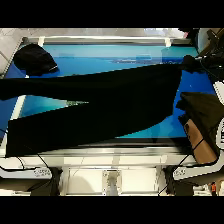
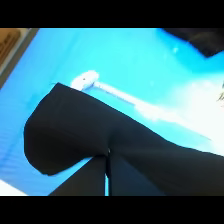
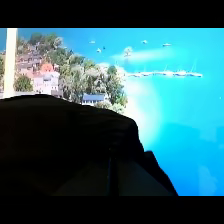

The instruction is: Fold the clothes and pants, and hang the long-sleeved shirts on hangers.

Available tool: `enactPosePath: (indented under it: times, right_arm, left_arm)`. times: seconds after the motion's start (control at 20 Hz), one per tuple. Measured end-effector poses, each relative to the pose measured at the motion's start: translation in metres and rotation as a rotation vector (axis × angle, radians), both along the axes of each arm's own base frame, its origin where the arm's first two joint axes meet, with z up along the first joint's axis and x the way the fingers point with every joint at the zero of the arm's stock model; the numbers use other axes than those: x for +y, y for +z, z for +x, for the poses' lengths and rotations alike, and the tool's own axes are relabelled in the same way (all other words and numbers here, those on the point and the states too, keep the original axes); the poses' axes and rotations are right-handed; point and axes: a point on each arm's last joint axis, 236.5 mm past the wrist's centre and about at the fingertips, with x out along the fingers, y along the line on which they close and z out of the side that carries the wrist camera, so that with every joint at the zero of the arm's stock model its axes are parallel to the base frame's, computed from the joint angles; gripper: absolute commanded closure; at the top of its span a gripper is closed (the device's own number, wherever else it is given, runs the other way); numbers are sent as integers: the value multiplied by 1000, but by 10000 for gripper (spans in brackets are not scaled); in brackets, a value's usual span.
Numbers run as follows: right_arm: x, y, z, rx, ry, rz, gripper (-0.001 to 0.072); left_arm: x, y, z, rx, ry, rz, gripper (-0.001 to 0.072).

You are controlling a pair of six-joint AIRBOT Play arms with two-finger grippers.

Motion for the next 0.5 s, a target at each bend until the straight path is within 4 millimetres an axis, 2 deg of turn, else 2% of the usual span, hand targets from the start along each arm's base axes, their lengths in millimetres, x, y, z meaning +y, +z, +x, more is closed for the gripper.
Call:
enactPosePath:
  times: [0.1, 0.2, 0.35, 0.4, 0.45, 0.5]
  right_arm:
    - [3, -13, 1, 22, 2, -1, 689]
    - [6, -39, 8, 54, -5, 4, 690]
    - [7, -74, 31, 60, -52, 32, 690]
    - [8, -83, 41, 50, -71, 45, 689]
    - [9, -92, 52, 35, -93, 60, 689]
    - [9, -102, 62, 25, -116, 70, 689]
  left_arm:
    - [3, -23, 2, 53, -3, -12, 701]
    - [8, -58, 6, 117, -3, -36, 702]
    - [17, -107, 22, 147, 15, -68, 700]
    - [18, -122, 30, 144, 21, -75, 626]
    - [18, -134, 37, 134, 27, -80, 422]
    - [18, -142, 47, 112, 34, -83, 187]
